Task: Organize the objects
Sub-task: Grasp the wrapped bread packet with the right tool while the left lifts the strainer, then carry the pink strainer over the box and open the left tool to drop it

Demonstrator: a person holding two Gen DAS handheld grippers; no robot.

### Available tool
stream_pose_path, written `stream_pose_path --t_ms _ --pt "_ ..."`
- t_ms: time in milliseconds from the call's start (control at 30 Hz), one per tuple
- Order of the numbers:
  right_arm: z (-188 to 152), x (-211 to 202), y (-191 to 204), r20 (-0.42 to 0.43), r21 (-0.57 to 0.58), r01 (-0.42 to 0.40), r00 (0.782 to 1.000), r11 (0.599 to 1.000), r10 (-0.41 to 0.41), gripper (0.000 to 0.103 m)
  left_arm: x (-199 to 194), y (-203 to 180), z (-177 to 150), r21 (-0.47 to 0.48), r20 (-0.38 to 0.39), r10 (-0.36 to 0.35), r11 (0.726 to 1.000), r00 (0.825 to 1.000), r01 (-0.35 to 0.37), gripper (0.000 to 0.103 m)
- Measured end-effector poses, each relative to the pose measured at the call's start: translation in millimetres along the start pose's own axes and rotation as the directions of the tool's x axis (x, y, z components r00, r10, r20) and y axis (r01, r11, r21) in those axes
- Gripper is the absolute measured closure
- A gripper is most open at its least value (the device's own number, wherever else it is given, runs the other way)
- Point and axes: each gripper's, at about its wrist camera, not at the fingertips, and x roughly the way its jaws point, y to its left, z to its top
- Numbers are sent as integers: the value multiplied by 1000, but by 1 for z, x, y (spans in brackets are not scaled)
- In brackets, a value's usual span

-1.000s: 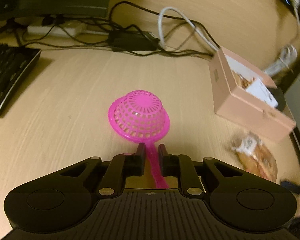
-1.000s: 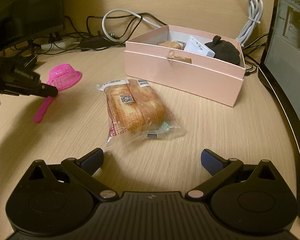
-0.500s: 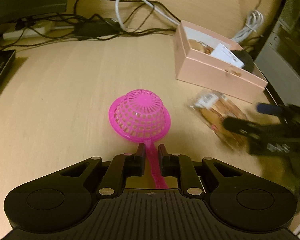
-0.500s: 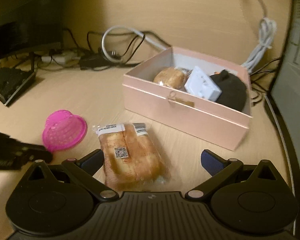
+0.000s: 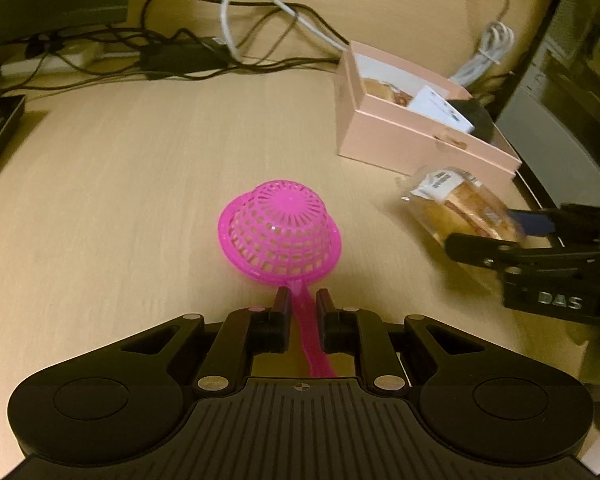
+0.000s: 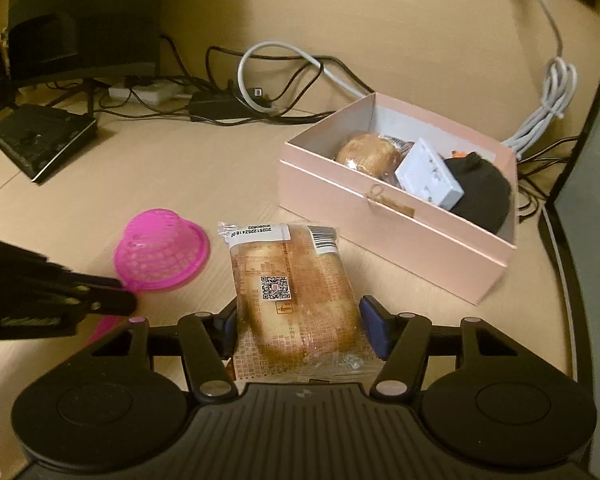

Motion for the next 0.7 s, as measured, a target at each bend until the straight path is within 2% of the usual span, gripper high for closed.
stream_pose_path --t_ms 167,267,400,500,700 --pt "-10 -31 -8 -5 -28 27 1000 999 -27 43 -7 -17 -4 91 -11 -53 994 999 54 88" --pt "-15 -47 -13 2 -54 49 999 997 -49 43 -15 -23 -7 103 -4 -89 991 996 89 88" --pt "-21 -64 -24 14 -34 63 998 997 -62 43 -27 -31 0 102 31 -135 986 990 132 88" --pt "-25 -70 -31 18 0 59 998 998 -59 43 -36 -39 24 113 80 -167 981 983 157 88" --pt "-32 -73 -41 38 71 44 998 996 -47 43 -46 -62 97 176 197 -207 969 958 173 88"
